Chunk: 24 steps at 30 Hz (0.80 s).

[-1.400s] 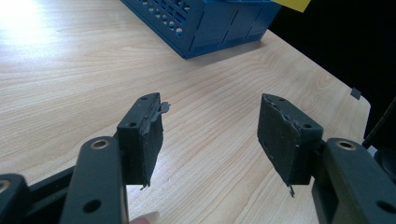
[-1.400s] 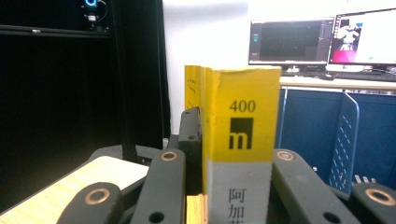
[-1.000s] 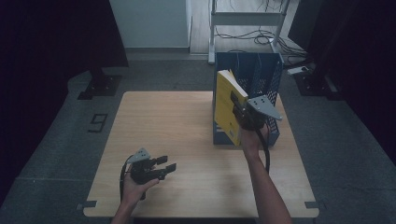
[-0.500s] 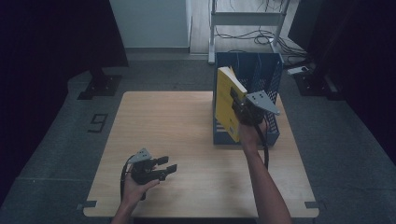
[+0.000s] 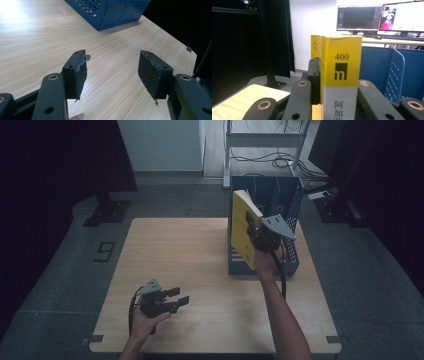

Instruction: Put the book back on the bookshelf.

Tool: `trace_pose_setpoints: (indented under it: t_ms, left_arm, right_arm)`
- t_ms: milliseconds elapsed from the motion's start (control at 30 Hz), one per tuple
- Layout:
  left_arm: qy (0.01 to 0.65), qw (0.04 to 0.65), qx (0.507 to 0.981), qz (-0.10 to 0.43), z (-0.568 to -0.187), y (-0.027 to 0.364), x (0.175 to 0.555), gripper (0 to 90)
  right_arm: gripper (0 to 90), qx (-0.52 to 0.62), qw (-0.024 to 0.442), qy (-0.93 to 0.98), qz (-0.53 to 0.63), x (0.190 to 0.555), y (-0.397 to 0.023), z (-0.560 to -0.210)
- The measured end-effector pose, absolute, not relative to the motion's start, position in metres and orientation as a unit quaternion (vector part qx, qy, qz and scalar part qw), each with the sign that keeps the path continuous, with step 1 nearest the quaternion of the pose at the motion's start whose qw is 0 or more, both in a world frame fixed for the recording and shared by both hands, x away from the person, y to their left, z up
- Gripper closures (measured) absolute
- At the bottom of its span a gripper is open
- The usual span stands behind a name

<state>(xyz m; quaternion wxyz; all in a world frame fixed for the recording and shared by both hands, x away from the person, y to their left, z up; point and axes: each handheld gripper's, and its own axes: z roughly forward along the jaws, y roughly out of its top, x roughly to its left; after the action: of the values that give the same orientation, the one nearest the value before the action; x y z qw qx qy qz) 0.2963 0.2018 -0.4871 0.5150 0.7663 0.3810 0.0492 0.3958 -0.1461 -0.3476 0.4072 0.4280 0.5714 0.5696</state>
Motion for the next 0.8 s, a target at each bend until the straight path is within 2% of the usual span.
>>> trace_pose_setpoints:
  t_ms: [800]
  left_arm:
    - [0.381, 0.515, 0.766, 0.049, -0.488, 0.201, 0.297, 39.6]
  right_arm:
    - [75.1, 0.447, 0.412, 0.570, 0.554, 0.416, -0.145, -0.346]
